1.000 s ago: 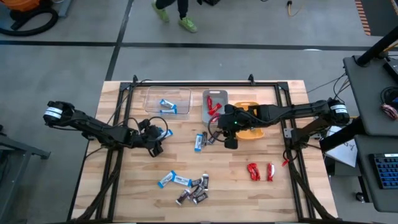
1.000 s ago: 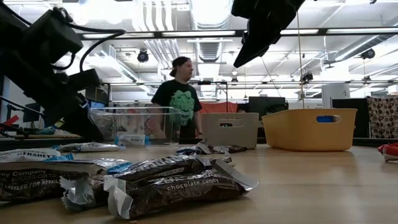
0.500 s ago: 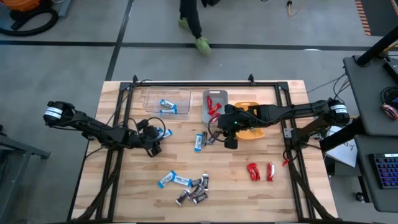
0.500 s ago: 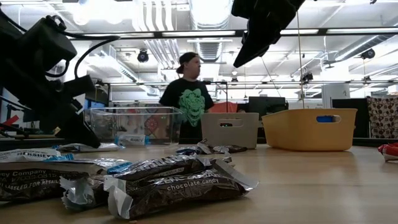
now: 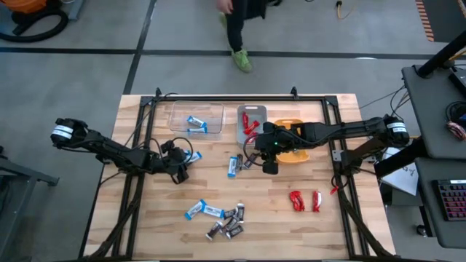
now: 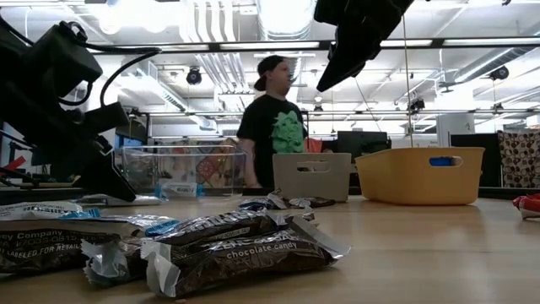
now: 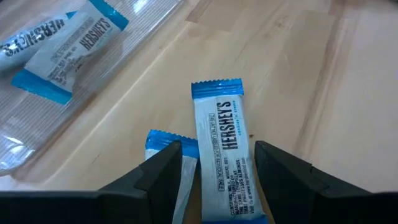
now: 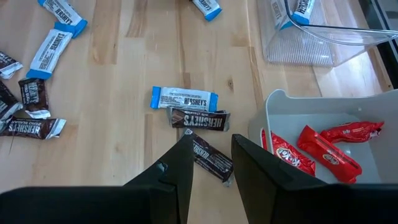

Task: Organize candy in baskets
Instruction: Put the white chocolate into the transparent bin

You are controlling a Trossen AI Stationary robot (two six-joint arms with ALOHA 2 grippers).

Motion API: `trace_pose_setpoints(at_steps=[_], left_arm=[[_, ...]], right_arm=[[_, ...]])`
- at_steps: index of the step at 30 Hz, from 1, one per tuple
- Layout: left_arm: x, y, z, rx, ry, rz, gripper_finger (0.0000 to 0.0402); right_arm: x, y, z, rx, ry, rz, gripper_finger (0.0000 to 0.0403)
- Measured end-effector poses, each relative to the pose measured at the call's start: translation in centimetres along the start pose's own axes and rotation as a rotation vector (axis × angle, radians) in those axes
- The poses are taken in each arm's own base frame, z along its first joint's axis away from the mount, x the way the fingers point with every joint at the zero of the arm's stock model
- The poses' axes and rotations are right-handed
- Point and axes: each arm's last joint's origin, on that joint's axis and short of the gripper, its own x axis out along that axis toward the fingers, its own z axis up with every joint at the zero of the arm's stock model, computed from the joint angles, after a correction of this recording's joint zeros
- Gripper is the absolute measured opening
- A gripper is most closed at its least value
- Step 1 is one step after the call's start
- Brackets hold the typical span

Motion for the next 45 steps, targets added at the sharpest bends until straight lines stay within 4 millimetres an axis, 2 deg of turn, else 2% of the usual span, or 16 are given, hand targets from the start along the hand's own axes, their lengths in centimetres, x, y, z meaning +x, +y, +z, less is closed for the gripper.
trace_pose_setpoints(at_steps=[13, 27, 31, 38, 45], left_arm=[[0.1, 0.2, -0.6, -0.051, 0.008, -0.008, 0.0173], [0.0, 0.1, -0.6, -0.056, 0.023, -0.041, 0.005], [0.0, 0.0, -0.5, -0.055, 0.018, -0.042, 0.0033], [-0.1, -0.7, 1.1, 0.004, -0.001, -0.079, 0.0002], [-0.4, -1.4, 2.8, 0.008, -0.036, -0.112, 0.0001]], right_arm=[[0.0, 0.0, 0.0, -0.001, 0.0, 0.0, 0.0102], [0.0, 0.0, 0.0, -0.001, 0.0, 0.0, 0.0102], [0.0, 0.0, 0.0, -0.001, 0.0, 0.0, 0.0102], [0.0, 0.0, 0.0, -0.001, -0.001, 0.0, 0.0102], [0.0, 0.0, 0.0, -0.001, -0.001, 0.0, 0.0102]])
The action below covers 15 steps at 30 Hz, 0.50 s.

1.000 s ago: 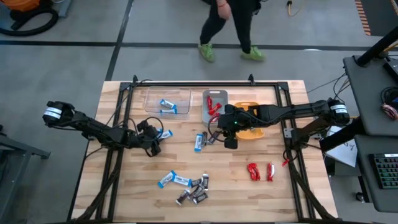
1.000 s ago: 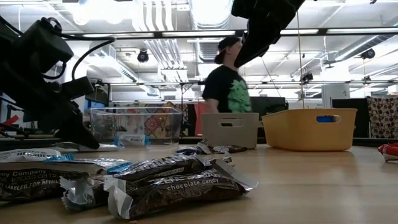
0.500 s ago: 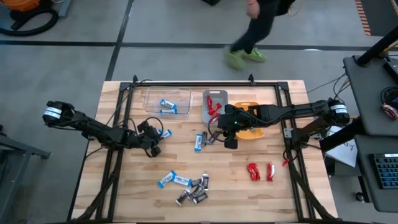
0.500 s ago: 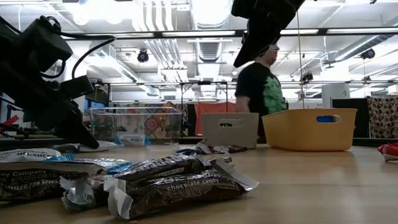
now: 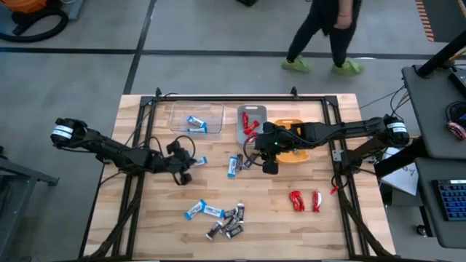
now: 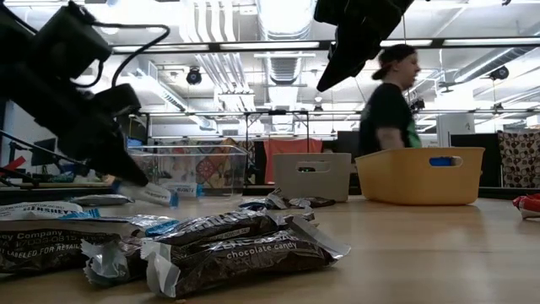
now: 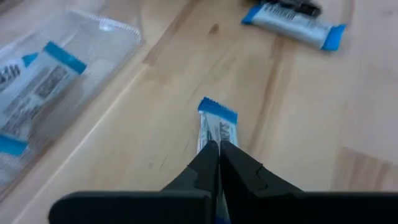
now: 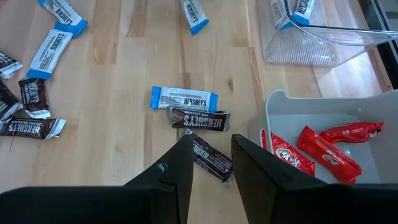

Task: Organize candy in baskets
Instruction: Put the white chocolate into the transparent bin

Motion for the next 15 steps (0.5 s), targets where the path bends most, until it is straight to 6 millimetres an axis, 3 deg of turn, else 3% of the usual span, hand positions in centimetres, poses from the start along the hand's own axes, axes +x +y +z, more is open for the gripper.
trace_pose_setpoints(at_steps=[6, 15], left_arm=[[-0.15, -0.53, 1.11, 0.028, -0.02, -0.046, 0.0001], [-0.1, -0.58, 1.05, -0.021, -0.013, -0.053, 0.0003]], right_arm=[[0.0, 0.0, 0.0, 0.0, 0.0, 0.0, 0.0102], [-0.01, 0.0, 0.01, 0.0, -0.001, 0.0, 0.0102]])
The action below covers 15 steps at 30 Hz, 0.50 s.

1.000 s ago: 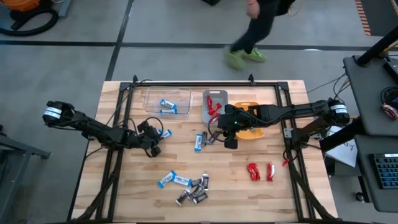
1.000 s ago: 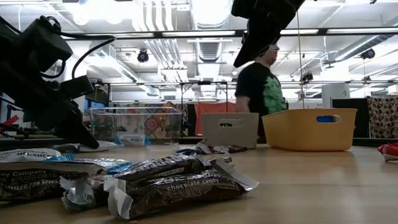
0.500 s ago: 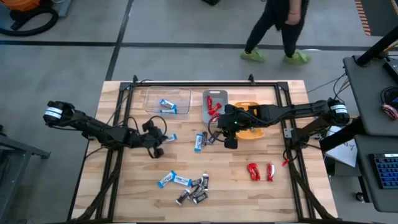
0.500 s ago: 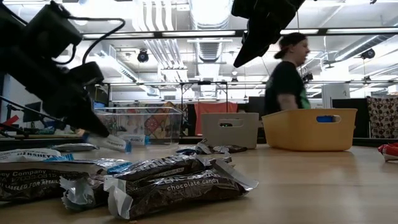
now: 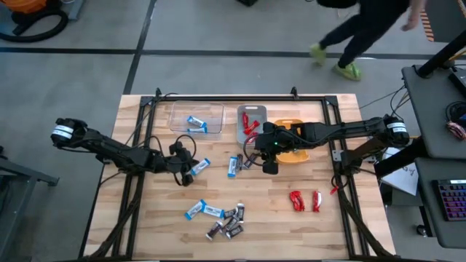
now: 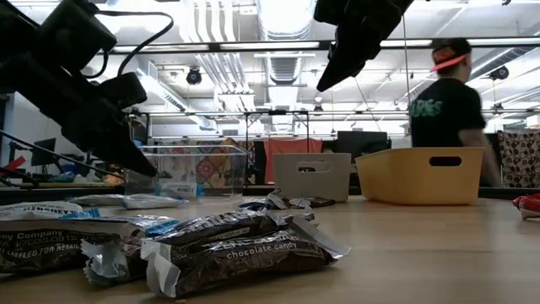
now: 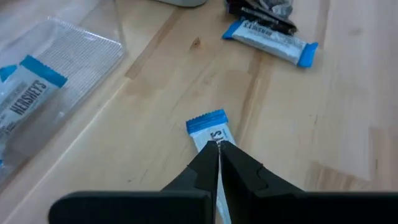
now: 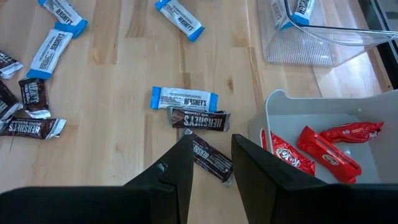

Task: Organize candy in baskets
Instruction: Put the white chocolate into the transparent bin

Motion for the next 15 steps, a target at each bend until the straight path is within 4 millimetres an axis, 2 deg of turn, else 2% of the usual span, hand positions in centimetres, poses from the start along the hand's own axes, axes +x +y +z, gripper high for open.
trace_pose_setpoints(at_steps=[5, 11, 15], left_arm=[[0.3, -0.4, 0.0, -0.02, -0.003, -0.041, 0.0044], [1.3, -0.9, -0.6, -0.007, 0.012, -0.036, 0.014], [2.0, -0.9, -1.3, 0.007, 0.027, 0.043, 0.0203]], right_arm=[[0.0, 0.0, 0.0, 0.0, 0.0, 0.0, 0.0102], [0.0, 0.1, 0.0, -0.001, -0.001, 0.001, 0.0102], [0.0, 0.1, 0.0, 0.006, 0.0, 0.002, 0.0102]])
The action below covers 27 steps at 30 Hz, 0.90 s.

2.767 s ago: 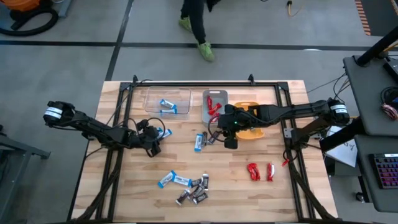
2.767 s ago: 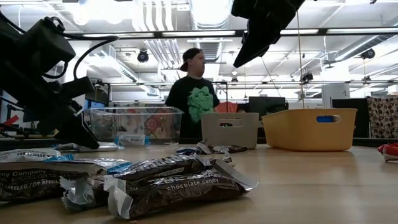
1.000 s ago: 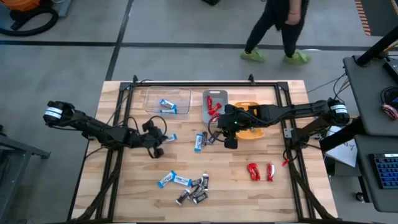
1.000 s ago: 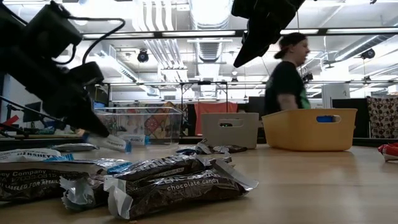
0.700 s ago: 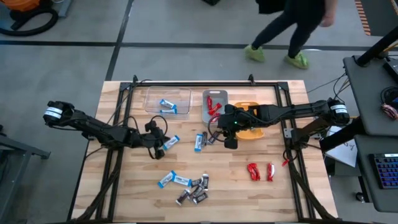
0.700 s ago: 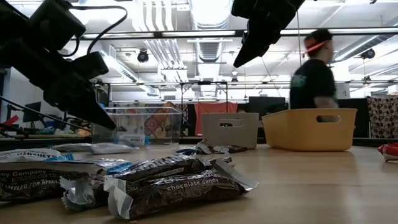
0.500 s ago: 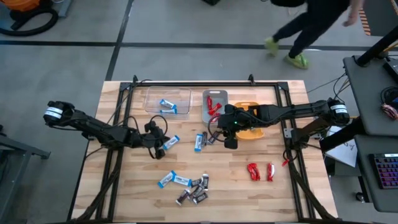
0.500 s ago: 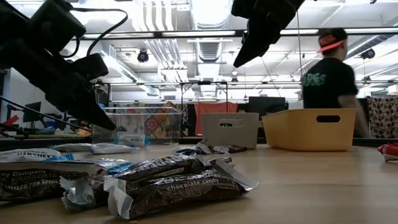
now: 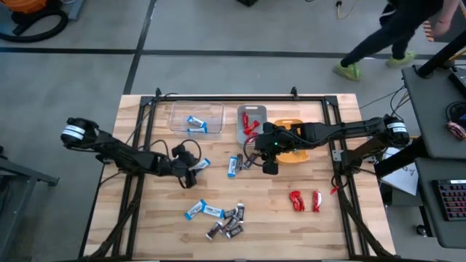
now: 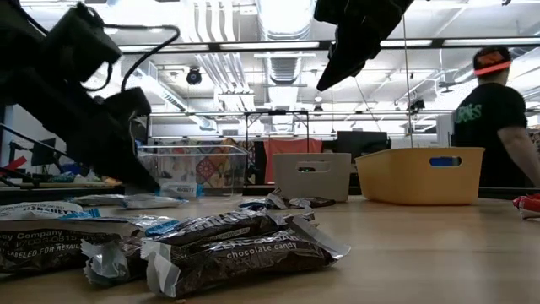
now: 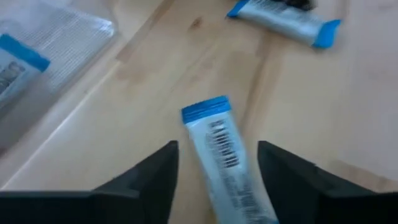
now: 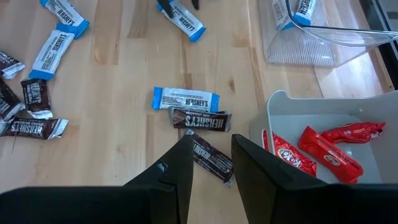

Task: Organize candy in baskets
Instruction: Put the white chocolate into the transparent bin

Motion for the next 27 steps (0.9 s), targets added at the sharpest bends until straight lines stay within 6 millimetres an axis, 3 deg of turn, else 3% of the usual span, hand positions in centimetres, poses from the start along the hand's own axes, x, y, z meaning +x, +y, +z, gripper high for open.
trace_pose_setpoints(at_steps=[5, 11, 16, 23, 27], left_arm=[[0.9, -0.1, -0.8, 0.014, 0.038, 0.023, 0.0241], [1.9, -0.4, -1.4, 0.0, 0.042, 0.037, 0.0232], [2.4, -0.5, -1.8, -0.016, 0.058, 0.052, 0.0185], [2.5, -0.6, -1.8, -0.001, 0.049, 0.034, 0.0076], [2.3, -0.6, -1.6, -0.001, 0.043, 0.026, 0.0067]], right_arm=[[0.0, 0.0, 0.0, 0.004, 0.001, 0.0, 0.0102], [0.0, 0.0, 0.0, 0.005, 0.001, 0.0, 0.0102], [0.0, 0.0, -0.1, 0.007, 0.002, 0.0, 0.0102], [0.0, 0.0, -0.1, 0.01, 0.002, 0.0, 0.0102], [0.0, 0.0, -0.1, 0.011, 0.002, 0.0, 0.0102]])
